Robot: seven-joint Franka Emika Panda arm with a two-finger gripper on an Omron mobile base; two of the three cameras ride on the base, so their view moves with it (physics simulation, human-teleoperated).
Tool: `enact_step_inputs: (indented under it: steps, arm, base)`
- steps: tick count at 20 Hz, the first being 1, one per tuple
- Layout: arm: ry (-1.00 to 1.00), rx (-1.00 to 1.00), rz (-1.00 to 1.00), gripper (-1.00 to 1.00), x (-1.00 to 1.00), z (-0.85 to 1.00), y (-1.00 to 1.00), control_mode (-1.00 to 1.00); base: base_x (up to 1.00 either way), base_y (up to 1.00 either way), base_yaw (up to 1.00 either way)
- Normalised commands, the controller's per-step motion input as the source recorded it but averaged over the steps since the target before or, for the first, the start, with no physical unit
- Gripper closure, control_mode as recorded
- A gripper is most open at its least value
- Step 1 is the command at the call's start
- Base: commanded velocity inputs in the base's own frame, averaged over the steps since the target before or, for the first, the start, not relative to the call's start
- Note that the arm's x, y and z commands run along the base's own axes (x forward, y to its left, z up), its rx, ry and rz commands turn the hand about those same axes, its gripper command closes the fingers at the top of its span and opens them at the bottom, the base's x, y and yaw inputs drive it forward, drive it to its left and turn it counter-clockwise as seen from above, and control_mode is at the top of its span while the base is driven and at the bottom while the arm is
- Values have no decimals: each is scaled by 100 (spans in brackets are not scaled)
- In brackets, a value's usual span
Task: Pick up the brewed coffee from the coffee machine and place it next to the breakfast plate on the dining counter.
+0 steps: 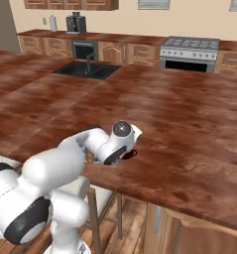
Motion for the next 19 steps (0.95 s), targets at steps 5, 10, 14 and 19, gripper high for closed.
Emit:
enact_step_inputs:
  steps: [5,10,14,19]
  arm:
    - [-17,-24,0,-100,-100,100,15,-100]
    - [-10,-4,0,-100,-83,100,-6,-100]
    - [-12,5,1,-100,-67,100,-21,-100]
    - [-14,7,3,-100,-46,100,-8,-100]
  base:
    - [0,0,0]
    - [0,0,0]
    - [0,0,0]
    - [0,0,0]
